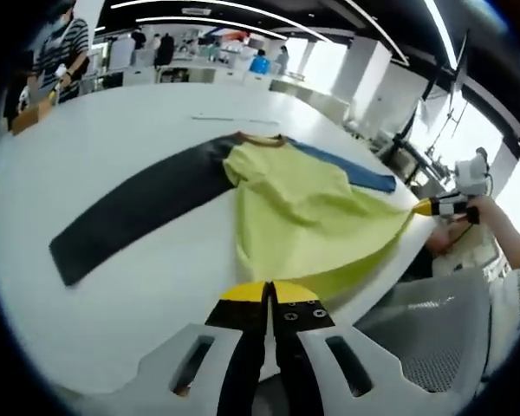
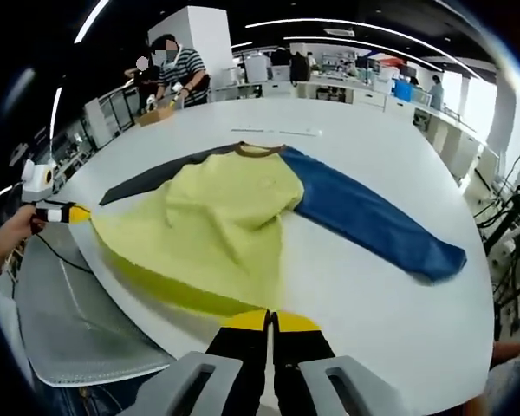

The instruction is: Fold the garment on the visible template until the final outline fits inside the template.

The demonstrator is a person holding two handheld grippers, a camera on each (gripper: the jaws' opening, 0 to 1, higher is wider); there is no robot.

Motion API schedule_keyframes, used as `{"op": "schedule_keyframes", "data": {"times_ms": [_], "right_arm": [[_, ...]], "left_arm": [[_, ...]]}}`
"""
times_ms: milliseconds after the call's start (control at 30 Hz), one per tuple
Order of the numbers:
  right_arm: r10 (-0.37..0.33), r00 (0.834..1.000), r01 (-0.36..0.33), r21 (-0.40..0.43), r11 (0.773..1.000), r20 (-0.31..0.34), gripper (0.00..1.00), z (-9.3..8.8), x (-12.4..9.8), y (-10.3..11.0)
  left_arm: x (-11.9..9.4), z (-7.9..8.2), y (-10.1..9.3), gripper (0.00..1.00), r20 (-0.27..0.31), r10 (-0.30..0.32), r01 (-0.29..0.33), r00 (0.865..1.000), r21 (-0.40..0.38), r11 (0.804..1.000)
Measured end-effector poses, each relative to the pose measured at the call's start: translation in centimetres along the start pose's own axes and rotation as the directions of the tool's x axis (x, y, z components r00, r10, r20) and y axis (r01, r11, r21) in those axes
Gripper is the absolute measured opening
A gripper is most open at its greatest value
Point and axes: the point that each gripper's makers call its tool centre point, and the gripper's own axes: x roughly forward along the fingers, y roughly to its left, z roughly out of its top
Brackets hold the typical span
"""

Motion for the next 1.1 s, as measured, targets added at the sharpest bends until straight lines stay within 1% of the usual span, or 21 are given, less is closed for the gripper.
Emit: {"op": "schedule_keyframes", "data": {"times_ms": [100, 133, 167, 233, 267, 400, 567, 633, 733, 867, 1000, 1100], "right_arm": [[-0.007, 1.000, 0.007, -0.005, 1.000, -0.021, 0.00, -1.0, -0.1, 0.2], [-0.009, 1.000, 0.008, -0.004, 1.000, -0.023, 0.00, -1.3, 0.0, 0.3], [-0.010, 0.999, 0.010, -0.001, 1.000, -0.035, 0.00, -1.9, 0.0, 0.5], [-0.013, 0.999, 0.013, -0.005, 1.000, -0.046, 0.00, -2.7, 0.1, 0.7], [-0.019, 0.998, 0.018, -0.011, 1.000, -0.055, 0.00, -3.2, 0.2, 0.8], [-0.033, 0.997, 0.032, -0.022, 0.999, -0.072, 0.00, -4.4, 0.4, 1.0], [-0.047, 0.995, 0.044, -0.041, 0.998, -0.085, 0.00, -5.3, 0.3, 1.2], [-0.049, 0.994, 0.044, -0.046, 0.998, -0.094, 0.00, -5.6, 0.4, 1.2], [-0.077, 0.992, 0.069, -0.073, 0.995, -0.104, 0.00, -6.3, 0.5, 0.8], [-0.090, 0.988, 0.079, -0.088, 0.993, -0.122, 0.00, -7.2, 0.8, 0.7], [-0.089, 0.988, 0.080, -0.078, 0.994, -0.125, 0.00, -7.6, 0.8, 0.5], [-0.090, 0.988, 0.081, -0.071, 0.994, -0.129, 0.00, -7.9, 0.9, 0.5]], "left_arm": [[0.1, -1.1, 0.1, 0.00, -0.032, 0.010, -0.009, 0.999, 0.028, 1.000], [0.1, -1.2, 0.1, 0.00, -0.035, 0.011, -0.010, 0.999, 0.030, 0.999], [0.2, -1.7, 0.1, 0.00, -0.049, 0.015, -0.013, 0.999, 0.041, 0.999], [0.2, -2.1, 0.1, 0.00, -0.063, 0.017, -0.014, 0.998, 0.052, 0.999], [0.2, -2.4, 0.1, 0.00, -0.070, 0.015, -0.011, 0.997, 0.057, 0.998], [0.2, -3.4, -0.1, 0.00, -0.093, 0.004, 0.003, 0.996, 0.075, 0.997], [0.2, -4.5, -0.2, 0.00, -0.133, 0.005, 0.008, 0.991, 0.101, 0.995], [0.2, -4.9, -0.3, 0.00, -0.144, 0.003, 0.011, 0.990, 0.097, 0.995], [0.3, -5.8, -0.5, 0.00, -0.175, -0.001, 0.014, 0.985, 0.072, 0.997], [0.4, -6.8, -1.0, 0.00, -0.207, -0.007, 0.023, 0.978, 0.078, 0.997], [0.4, -7.1, -1.2, 0.00, -0.221, -0.001, 0.023, 0.975, 0.093, 0.995], [0.4, -7.4, -1.3, 0.00, -0.229, -0.001, 0.022, 0.973, 0.087, 0.996]]}}
